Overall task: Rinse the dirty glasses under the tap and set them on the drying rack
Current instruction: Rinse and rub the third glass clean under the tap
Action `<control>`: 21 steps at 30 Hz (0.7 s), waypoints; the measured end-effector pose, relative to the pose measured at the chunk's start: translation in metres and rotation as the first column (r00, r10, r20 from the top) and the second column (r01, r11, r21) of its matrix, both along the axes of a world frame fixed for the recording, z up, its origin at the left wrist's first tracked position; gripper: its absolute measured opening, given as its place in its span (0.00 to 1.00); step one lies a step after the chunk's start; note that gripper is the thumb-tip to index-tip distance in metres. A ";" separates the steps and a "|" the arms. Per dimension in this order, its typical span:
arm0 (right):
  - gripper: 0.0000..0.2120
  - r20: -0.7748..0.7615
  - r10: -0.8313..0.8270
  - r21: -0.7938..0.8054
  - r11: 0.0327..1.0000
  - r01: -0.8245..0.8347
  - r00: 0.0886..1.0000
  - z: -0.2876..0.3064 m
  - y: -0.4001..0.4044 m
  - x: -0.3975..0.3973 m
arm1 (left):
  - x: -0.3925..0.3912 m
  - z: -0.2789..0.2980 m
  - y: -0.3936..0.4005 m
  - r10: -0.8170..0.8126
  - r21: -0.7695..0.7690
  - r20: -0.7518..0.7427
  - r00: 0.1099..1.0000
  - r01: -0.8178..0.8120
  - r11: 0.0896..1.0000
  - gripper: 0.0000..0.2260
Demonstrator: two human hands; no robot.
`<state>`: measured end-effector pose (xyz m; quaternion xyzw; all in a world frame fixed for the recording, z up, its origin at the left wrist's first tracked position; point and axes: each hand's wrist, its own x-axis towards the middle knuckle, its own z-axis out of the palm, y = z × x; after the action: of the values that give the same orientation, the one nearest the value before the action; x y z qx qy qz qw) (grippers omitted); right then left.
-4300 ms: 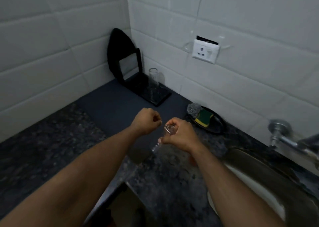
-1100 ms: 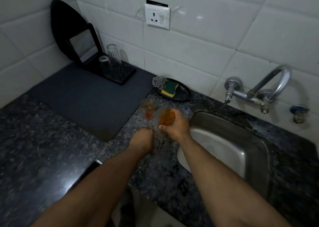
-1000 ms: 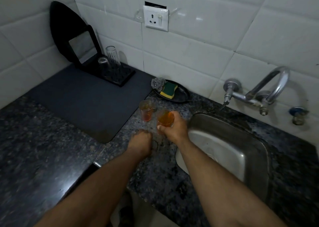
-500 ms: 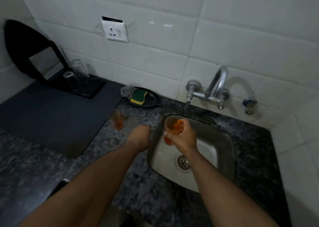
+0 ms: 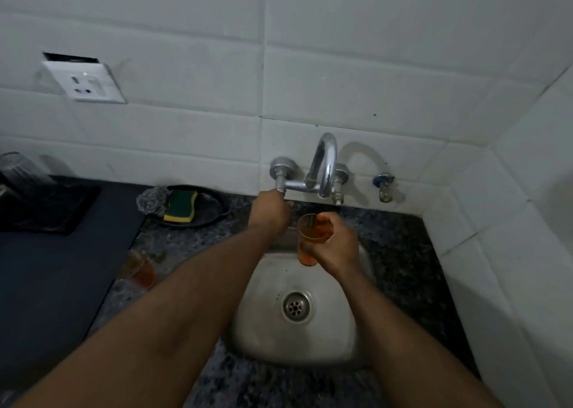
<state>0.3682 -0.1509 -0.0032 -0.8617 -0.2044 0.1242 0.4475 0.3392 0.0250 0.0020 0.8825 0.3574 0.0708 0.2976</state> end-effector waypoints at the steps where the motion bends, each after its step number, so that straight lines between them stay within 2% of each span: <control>1: 0.31 -0.006 -0.001 -0.005 1.000 0.001 1.000 0.001 -0.001 0.002 | 0.005 -0.001 0.001 0.036 -0.019 0.007 0.999 -0.036 0.999 0.15; 6: 0.31 -0.020 -0.006 -0.009 1.000 0.006 1.000 -0.009 -0.009 0.004 | 0.018 -0.003 0.006 0.137 -0.143 -0.019 0.990 -0.138 0.980 0.12; 9: 0.29 -0.034 -0.002 0.004 1.000 0.002 0.999 -0.009 -0.013 0.002 | 0.019 0.000 0.007 0.149 -0.174 -0.016 0.989 -0.149 0.973 0.12; 14: 0.31 -0.027 0.007 0.009 1.000 -0.006 1.000 -0.008 -0.016 0.002 | 0.015 -0.002 0.005 0.168 -0.214 -0.006 0.986 -0.166 0.963 0.13; 21: 0.32 -0.024 0.087 -0.019 0.996 -0.087 0.996 -0.007 -0.027 0.001 | 0.006 0.003 -0.003 0.162 -0.168 -0.028 0.986 -0.164 0.972 0.14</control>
<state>0.3694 -0.1778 -0.0099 -0.8550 -0.2352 0.1558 0.4352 0.3452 0.0222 0.0045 0.8221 0.4355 0.0580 0.3622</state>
